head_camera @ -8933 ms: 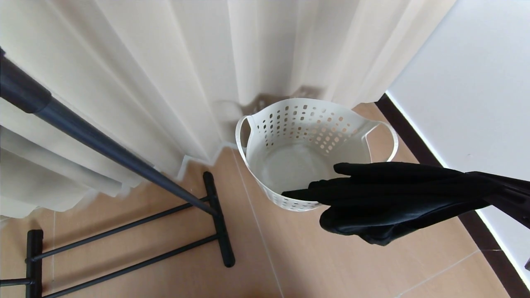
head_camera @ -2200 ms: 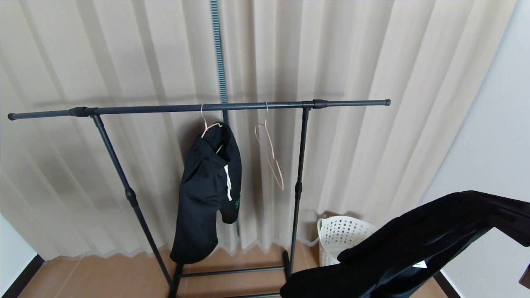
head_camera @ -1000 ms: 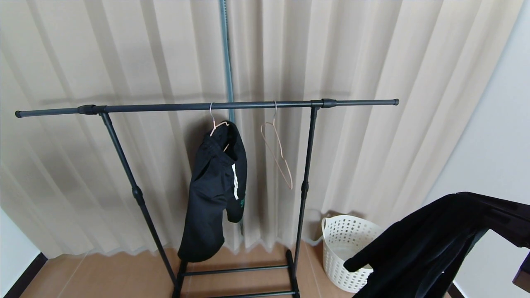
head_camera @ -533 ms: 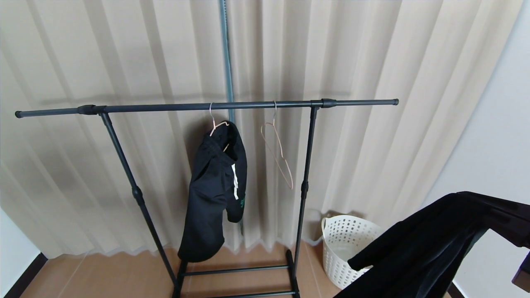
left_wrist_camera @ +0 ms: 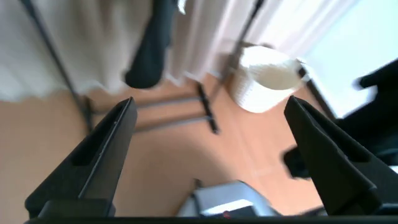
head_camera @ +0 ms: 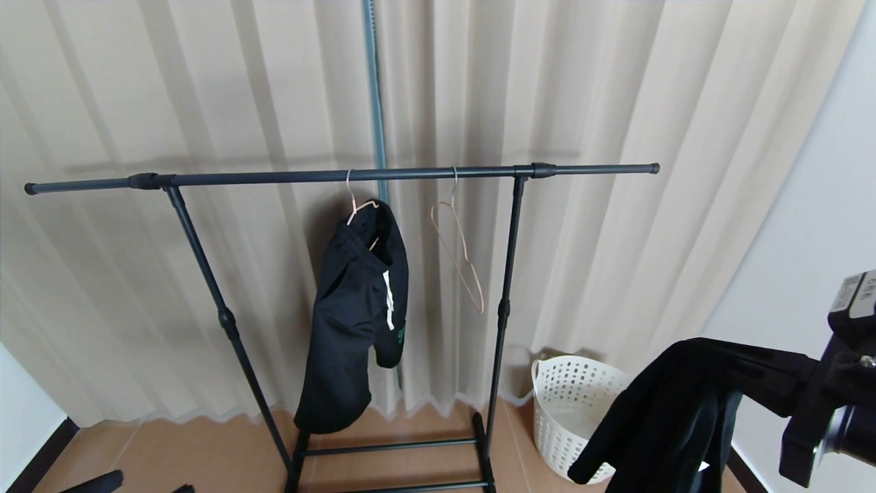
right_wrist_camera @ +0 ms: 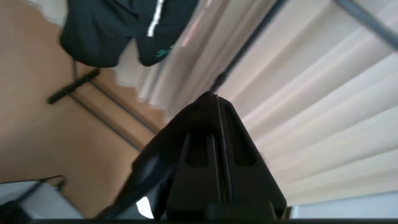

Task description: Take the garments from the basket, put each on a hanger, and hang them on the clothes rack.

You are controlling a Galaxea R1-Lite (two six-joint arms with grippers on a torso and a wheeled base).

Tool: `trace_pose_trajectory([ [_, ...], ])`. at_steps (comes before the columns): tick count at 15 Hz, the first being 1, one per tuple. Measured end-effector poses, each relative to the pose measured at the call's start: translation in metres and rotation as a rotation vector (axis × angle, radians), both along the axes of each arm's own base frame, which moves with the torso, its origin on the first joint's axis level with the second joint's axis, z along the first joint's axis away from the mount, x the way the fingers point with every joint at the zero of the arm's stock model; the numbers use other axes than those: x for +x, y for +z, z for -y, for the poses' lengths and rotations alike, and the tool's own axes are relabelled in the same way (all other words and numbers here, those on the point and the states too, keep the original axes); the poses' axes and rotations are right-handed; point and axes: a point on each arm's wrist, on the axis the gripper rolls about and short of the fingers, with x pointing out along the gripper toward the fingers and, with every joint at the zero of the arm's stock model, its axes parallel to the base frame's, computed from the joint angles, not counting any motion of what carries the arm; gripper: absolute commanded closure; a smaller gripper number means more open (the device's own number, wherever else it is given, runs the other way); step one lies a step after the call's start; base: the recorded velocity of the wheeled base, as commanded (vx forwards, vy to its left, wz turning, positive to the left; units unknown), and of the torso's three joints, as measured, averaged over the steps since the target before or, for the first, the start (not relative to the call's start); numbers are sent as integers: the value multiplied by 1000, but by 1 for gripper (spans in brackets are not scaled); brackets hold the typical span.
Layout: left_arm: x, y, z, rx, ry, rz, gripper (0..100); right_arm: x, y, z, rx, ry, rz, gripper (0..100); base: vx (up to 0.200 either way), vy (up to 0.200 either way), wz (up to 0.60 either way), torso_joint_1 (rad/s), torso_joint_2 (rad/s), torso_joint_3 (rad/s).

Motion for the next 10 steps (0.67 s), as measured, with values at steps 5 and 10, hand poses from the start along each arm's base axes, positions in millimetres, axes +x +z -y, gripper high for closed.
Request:
trace_pose_trajectory([
  [5, 71, 35, 63, -130, -208, -186, 0, 32, 6, -36, 35, 31, -85, 100, 0, 0, 0, 0, 0, 0],
  [10, 113, 31, 143, -127, -379, -253, 0, 79, 19, -78, 8, -37, -63, 100, 0, 0, 0, 0, 0, 0],
])
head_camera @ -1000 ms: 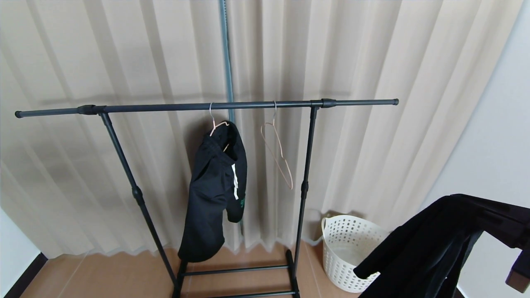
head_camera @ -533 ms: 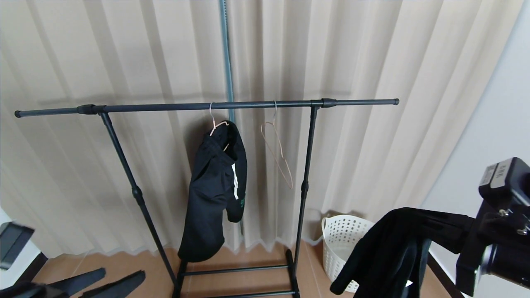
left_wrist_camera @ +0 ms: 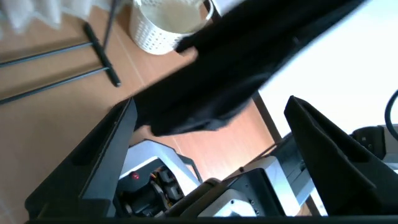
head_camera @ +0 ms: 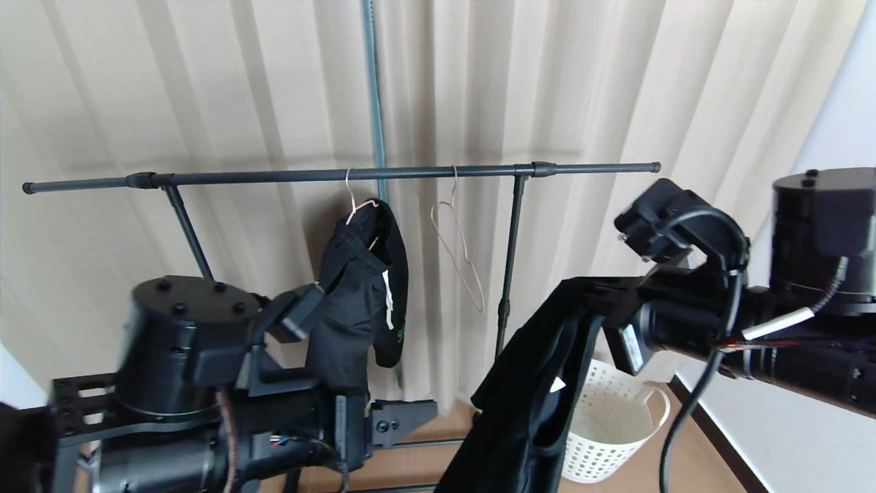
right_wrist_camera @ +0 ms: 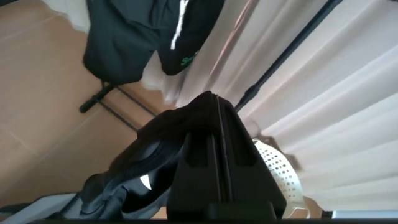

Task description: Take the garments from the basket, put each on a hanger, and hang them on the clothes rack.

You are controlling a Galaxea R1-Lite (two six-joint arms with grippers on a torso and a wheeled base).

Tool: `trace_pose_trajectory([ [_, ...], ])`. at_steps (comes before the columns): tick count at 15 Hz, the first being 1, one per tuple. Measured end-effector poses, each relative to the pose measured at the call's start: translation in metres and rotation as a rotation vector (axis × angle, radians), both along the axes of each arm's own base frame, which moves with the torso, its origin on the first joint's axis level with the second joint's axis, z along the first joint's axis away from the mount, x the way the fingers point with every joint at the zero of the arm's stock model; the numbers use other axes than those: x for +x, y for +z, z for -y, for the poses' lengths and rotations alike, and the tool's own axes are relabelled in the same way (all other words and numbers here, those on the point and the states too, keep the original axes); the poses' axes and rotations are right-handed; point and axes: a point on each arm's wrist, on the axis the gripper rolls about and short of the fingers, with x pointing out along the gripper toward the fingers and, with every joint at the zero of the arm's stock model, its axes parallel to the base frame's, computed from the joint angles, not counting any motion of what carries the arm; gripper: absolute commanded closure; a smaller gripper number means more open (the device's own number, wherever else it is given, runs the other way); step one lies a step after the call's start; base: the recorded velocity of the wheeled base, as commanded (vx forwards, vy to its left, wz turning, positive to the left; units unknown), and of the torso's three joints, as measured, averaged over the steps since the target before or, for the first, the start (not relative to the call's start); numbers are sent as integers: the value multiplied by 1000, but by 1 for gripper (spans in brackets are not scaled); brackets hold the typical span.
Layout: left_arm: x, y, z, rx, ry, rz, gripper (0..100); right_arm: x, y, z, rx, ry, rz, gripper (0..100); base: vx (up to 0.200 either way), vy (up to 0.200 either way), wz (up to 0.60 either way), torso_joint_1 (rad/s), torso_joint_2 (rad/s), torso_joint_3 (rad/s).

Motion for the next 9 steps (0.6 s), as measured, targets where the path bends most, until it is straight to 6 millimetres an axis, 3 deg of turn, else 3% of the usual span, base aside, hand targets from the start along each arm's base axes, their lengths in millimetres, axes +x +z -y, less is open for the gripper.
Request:
trace_pose_trajectory([
  [3, 12, -12, 42, 31, -43, 4, 0, 11, 3, -27, -5, 19, 13, 100, 0, 0, 0, 0, 0, 0],
  [9, 18, -26, 73, 78, -60, -1, 0, 11, -2, -49, -27, 43, 9, 100, 0, 0, 0, 0, 0, 0],
])
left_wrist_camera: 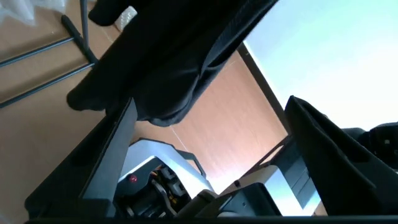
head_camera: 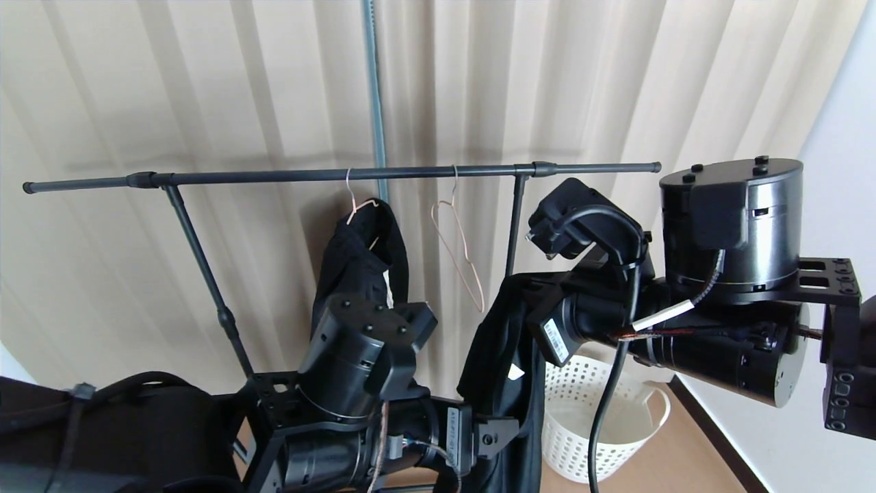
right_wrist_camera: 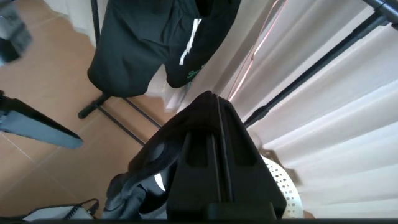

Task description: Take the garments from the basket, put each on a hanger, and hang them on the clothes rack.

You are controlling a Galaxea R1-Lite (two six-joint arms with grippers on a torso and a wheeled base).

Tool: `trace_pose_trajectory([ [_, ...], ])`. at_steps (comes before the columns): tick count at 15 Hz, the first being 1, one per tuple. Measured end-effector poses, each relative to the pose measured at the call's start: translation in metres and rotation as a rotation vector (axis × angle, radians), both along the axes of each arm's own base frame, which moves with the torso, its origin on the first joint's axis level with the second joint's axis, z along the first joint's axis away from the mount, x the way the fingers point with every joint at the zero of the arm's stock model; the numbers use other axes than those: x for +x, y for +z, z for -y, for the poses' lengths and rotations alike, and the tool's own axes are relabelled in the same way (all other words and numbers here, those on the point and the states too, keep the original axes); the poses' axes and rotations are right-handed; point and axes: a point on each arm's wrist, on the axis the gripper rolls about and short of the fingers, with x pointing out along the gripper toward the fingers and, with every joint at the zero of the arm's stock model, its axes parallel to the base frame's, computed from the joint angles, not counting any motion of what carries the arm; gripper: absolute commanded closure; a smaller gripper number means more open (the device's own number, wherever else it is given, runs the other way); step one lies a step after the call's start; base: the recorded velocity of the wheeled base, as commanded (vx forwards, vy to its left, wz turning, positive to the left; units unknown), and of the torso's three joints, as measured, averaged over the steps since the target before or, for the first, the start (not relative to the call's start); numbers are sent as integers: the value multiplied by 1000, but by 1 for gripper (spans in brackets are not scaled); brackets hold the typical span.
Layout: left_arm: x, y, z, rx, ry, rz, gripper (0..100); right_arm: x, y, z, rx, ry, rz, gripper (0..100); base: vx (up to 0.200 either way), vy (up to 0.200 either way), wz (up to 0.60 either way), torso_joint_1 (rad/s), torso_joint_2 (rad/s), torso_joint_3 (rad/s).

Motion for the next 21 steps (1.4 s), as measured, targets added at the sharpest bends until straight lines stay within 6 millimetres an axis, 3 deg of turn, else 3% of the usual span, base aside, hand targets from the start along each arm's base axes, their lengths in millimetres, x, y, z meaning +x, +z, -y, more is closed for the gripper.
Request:
trace_pose_trajectory([
  [8, 39, -21, 32, 80, 155, 62, 0, -16, -6, 15, -13, -19, -7, 100, 0, 0, 0, 0, 0, 0],
  [14, 60, -42, 29, 127, 202, 33, 0, -27, -2, 27, 72, -54, -35, 100, 0, 0, 0, 0, 0, 0],
  [21, 74, -60, 41, 161, 193, 28, 0, -35, 8, 35, 102, -52, -9, 100, 0, 0, 0, 0, 0, 0],
])
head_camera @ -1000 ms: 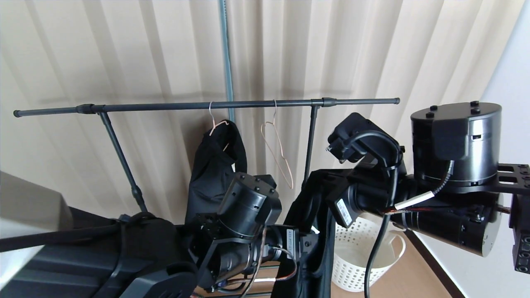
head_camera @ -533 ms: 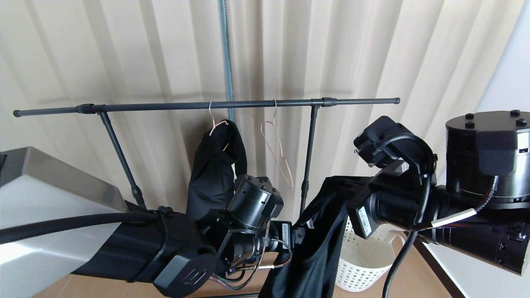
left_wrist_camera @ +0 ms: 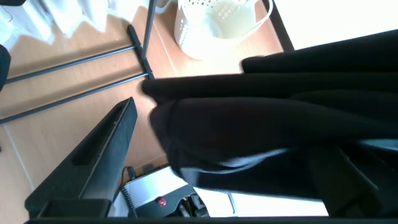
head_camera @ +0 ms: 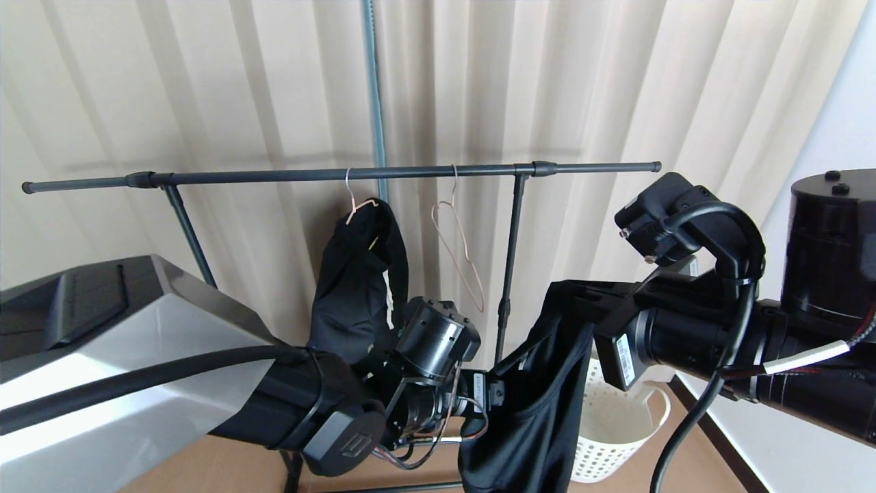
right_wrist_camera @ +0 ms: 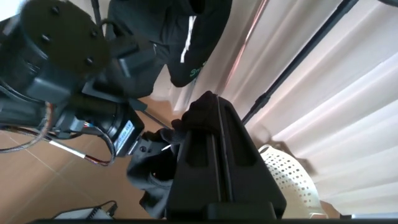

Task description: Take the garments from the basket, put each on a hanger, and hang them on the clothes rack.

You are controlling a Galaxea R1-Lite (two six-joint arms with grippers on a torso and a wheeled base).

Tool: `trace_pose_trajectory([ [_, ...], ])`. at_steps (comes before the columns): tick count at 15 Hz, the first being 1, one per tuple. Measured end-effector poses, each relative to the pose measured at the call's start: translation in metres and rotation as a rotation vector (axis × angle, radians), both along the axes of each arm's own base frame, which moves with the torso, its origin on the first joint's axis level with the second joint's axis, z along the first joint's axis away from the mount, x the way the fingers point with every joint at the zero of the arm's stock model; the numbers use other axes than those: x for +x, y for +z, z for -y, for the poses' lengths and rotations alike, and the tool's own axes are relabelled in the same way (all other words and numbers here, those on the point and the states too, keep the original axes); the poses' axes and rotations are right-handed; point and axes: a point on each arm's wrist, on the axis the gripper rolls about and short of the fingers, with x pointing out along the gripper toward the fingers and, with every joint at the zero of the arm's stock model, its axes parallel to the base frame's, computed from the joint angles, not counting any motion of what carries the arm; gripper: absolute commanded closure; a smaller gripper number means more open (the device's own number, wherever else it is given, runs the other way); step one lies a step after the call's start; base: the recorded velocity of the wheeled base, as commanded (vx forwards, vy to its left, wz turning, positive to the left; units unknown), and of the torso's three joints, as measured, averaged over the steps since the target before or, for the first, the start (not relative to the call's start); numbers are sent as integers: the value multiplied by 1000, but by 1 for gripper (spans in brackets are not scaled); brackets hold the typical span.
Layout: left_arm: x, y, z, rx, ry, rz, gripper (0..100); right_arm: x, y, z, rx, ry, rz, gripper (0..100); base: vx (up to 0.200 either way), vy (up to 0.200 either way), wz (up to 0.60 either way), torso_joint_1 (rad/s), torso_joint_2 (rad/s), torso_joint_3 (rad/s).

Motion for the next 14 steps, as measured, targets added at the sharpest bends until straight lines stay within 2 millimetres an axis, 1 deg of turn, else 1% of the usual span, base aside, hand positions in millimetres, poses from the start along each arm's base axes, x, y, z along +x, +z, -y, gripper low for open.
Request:
trace_pose_trajectory([
  [5, 2, -9, 5, 37, 19, 9, 0, -2, 3, 5, 8, -8, 11, 100, 0, 0, 0, 0, 0, 0],
  [8, -3, -12, 0, 71, 38, 12, 0, 2, 4, 11, 8, -40, 12, 100, 0, 0, 0, 0, 0, 0],
  [14, -25, 2, -10, 82, 13, 27, 0, 16, 6, 27, 13, -123, 20, 100, 0, 0, 0, 0, 0, 0],
])
